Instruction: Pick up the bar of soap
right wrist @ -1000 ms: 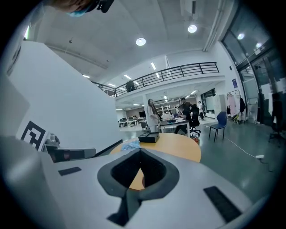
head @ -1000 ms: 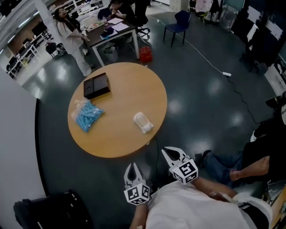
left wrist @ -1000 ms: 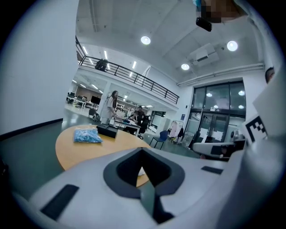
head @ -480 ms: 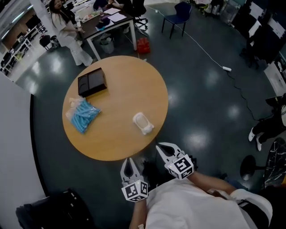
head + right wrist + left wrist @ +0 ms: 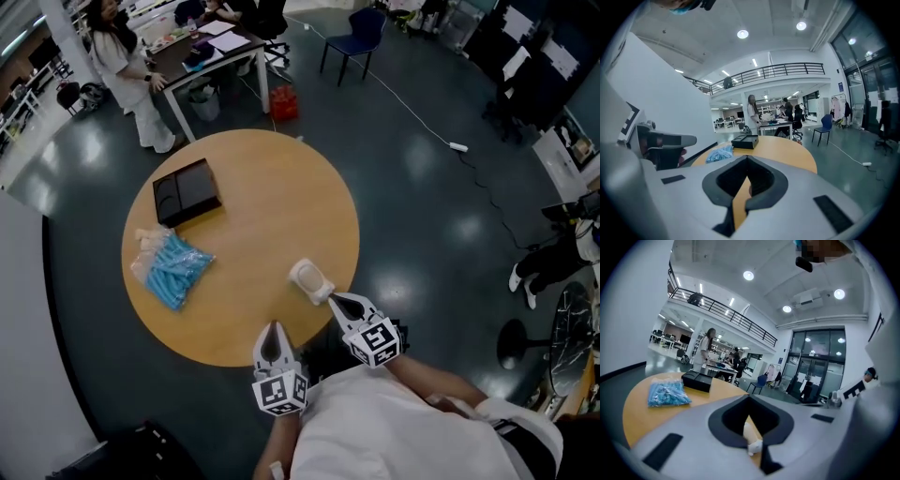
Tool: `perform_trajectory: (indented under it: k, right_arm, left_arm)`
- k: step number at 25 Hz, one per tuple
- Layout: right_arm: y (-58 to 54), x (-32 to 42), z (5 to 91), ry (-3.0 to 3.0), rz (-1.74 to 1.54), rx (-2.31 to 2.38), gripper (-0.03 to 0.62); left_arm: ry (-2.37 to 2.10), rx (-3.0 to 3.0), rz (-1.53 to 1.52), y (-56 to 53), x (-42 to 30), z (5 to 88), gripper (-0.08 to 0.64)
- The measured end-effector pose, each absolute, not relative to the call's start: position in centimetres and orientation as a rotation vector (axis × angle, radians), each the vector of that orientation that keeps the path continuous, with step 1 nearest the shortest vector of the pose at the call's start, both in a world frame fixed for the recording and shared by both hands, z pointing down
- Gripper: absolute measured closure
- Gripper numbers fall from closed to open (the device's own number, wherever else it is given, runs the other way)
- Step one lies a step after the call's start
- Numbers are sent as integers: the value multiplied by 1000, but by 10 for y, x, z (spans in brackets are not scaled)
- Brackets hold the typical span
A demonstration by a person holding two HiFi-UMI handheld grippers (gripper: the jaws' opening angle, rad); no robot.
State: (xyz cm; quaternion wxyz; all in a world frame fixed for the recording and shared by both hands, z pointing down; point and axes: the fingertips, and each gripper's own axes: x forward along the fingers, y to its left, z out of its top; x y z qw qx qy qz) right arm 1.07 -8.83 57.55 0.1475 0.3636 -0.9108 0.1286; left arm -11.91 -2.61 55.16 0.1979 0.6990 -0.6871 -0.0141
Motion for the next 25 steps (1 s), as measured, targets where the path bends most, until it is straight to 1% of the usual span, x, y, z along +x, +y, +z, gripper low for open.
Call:
perform_trajectory:
  k: [5,13,14,15,16,17,20,25]
  right_arm:
    - [-114,-3,598,-2589,373,1006,580]
    - [-147,-27,680,-2462,395,853,573]
    - [-148,-29,694,-2426,403,830,549]
    - [-150,-30,709,-2387,406,804,464]
    - [-152,-31,722,-2347,401,779,393]
    - [-154,-32,733,-2311,389,761,369]
    - [-160,-33,752,-2233,391,756,344]
    - [-163,-36,777,-2148,421,739,334]
  left_arm:
    - [-1927,1963,-40,-51,-125,551,554]
    - [-1950,1931,-27,-77,-127,561,554]
    - [-1949,1919,-25,-77,-126,563,554]
    - [-1948,1910,-26,-77,-124,564,554]
    - [-1949,1904,-25,-77,-123,564,554]
    - [-1950,1901,-23,-77,-123,563,554]
    - [-1948,1888,-5,-77,-125,566,554]
    - [-1950,1845,-11,-79,-131,574,554]
